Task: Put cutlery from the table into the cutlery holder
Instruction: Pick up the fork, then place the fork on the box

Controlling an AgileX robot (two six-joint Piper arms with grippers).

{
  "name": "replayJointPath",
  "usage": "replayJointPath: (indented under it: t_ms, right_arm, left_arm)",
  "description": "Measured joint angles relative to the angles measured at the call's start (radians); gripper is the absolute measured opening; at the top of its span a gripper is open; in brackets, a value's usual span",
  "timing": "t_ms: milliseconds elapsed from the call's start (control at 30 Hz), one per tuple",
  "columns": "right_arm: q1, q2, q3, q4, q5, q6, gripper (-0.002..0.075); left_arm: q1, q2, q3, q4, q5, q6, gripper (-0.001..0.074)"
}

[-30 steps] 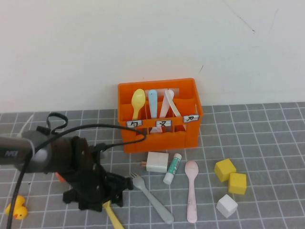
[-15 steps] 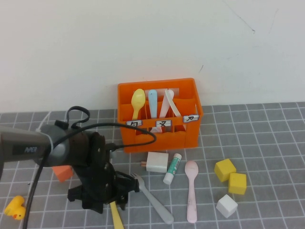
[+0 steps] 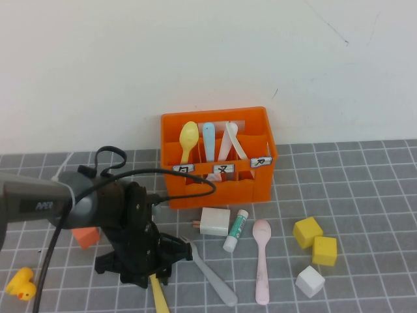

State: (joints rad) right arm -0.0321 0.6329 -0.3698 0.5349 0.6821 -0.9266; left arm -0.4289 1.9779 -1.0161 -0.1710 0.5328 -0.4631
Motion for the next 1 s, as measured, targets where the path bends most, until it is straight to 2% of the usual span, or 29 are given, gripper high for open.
replayJointPath:
  t_ms: [200, 267, 367, 767, 1000]
  right_arm:
    - [0.0, 0.0, 0.0, 0.006, 0.0, 0.0, -0.0003]
    - [0.004, 0.0, 0.0, 0.008, 0.0, 0.0, -0.0003]
    - [0.006, 0.0, 0.0, 0.013, 0.0, 0.0, -0.0003]
    - [0.006, 0.0, 0.0, 0.014, 0.0, 0.0, -0.0003]
    - [0.006, 0.0, 0.0, 0.014, 0.0, -0.004, -0.0003]
  left_arm:
    - [0.0, 0.018, -0.004, 0.032, 0.014, -0.004, 0.0238]
    - [0.0, 0.022, -0.008, 0.035, 0.02, -0.004, 0.0202]
    - [0.0, 0.022, -0.01, 0.039, 0.026, -0.004, 0.0104]
    - [0.0, 0.005, -0.01, 0.058, 0.036, -0.004, 0.0099]
    - [-0.001, -0.218, -0.01, 0.091, 0.044, -0.004, 0.0099]
